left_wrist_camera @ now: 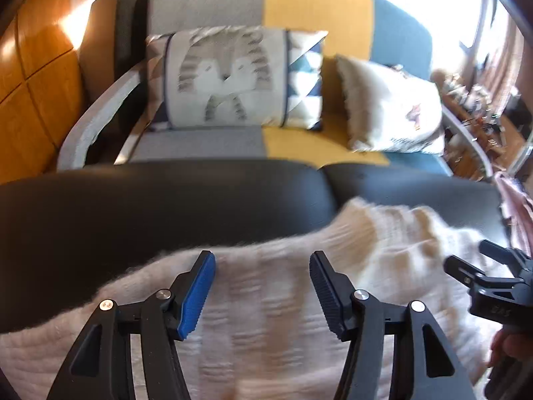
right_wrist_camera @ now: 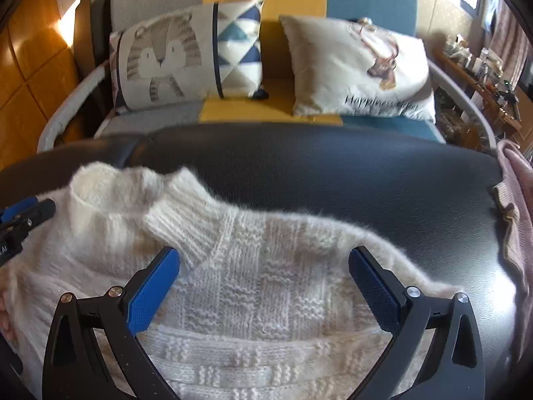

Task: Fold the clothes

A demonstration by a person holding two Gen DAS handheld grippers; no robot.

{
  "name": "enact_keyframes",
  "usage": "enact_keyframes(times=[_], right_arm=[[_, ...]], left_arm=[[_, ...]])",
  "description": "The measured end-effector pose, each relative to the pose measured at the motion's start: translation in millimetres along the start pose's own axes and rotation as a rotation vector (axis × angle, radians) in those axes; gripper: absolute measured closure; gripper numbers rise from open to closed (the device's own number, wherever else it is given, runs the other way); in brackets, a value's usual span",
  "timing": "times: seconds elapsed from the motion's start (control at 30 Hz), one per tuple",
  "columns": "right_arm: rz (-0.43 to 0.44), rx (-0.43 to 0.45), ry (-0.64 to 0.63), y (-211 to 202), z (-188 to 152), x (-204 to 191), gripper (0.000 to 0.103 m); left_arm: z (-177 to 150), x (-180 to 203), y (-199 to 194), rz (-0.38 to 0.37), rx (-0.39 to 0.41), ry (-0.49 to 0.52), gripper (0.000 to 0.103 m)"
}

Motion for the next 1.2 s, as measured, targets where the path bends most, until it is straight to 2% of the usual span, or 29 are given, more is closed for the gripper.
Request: enact_keyframes(times=[0.07, 0.13, 0.27, 0.3, 0.5, 0.6, 0.73, 0.83, 1.0, 1.13, 1.2], right_arm=[[-0.006, 0.012, 0.004, -2.4, 5.3, 0.0, 0.000], [-0.015, -0.001, -0.004, 3.2, 7.5, -1.7, 0.000], [-0.047, -0.029, -0.029, 22.2, 2.1, 1.0, 0.000], [-0.036, -0.029, -0.013, 25.1, 0.5, 4.1, 0.000], [-0.033, -0.027, 0.019, 32.2, -0.7, 11.9, 0.000], [-0.024, -0.035, 0.020, 28.9, -2.3, 13.5, 0.000], [-0.011, 0.005, 0.038, -1.4, -5.6, 23.5, 0.000], [-0.002, 0.037, 0.062, -29.5, -15.9, 35.6, 0.000], [0.018, 0.013, 0.074, -50.7, -52.4, 42.7, 0.000], [0.014, -0.043, 0.049, -38.7, -82.9, 40.3, 0.000], [0.017, -0.028, 0.044, -34.2, -89.7, 39.7, 0.000]], left_arm=[[5.4, 13.9, -2.2, -0.025, 0.015, 0.031, 0.043], [8.0, 24.6, 6.4, -0.042, -0.006, 0.043, 0.043], [12.5, 18.8, 28.1, 0.016, -0.029, 0.046, 0.043], [14.3, 14.3, 31.9, 0.022, -0.027, 0.038, 0.040], [17.2, 2.9, 39.0, 0.041, -0.010, 0.042, 0.038], [16.3, 2.4, 37.3, 0.034, -0.018, 0.035, 0.038], [12.4, 2.0, 19.1, 0.023, -0.022, 0.015, 0.040], [4.9, 12.2, -7.1, 0.006, 0.014, 0.056, 0.040], [-32.8, 34.5, -46.2, -0.045, 0.023, 0.148, 0.040], [-66.6, 35.6, -44.2, -0.045, -0.041, 0.156, 0.040], [-77.9, 26.6, -38.3, -0.040, -0.050, 0.125, 0.037]])
Point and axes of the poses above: each gripper's, at about its wrist camera, not at the fingertips, and y roughly the way its jaws point, x to its right, z to its top, the point moved 9 cm from there along y, roughly the way its jaws point, and after that the axes turned 10 degrees about -z, right-handed, at the moved point
